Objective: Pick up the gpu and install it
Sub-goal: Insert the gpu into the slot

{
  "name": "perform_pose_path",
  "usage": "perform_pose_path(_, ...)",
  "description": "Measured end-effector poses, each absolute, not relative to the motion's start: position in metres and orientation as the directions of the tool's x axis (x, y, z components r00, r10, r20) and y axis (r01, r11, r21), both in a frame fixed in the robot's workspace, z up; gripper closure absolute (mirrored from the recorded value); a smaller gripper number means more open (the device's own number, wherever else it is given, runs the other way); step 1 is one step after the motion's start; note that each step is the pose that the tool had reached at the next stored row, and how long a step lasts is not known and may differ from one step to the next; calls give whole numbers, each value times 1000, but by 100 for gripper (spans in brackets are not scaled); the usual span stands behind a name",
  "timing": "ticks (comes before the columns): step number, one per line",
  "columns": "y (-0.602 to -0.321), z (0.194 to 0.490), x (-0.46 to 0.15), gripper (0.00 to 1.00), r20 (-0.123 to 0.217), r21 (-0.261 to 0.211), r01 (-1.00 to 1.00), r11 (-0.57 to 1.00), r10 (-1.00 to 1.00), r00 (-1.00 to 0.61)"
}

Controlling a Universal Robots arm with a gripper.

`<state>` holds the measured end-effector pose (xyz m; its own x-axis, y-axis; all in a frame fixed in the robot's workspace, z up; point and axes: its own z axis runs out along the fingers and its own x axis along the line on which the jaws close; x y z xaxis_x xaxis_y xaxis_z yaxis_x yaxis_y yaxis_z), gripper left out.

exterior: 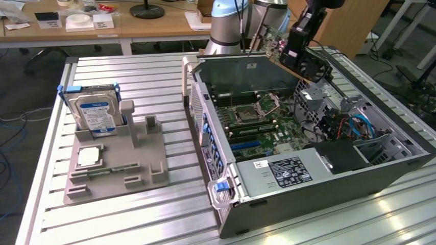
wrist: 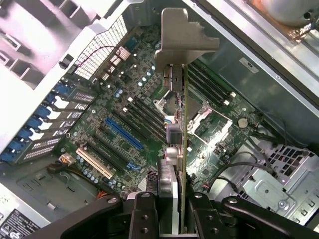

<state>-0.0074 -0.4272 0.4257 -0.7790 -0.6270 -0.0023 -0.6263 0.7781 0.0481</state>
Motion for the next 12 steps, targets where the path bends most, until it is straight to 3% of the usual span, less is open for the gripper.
perform_pose_path(12, -428, 425, -7, 72, -2, 48, -712, 701, -713, -702)
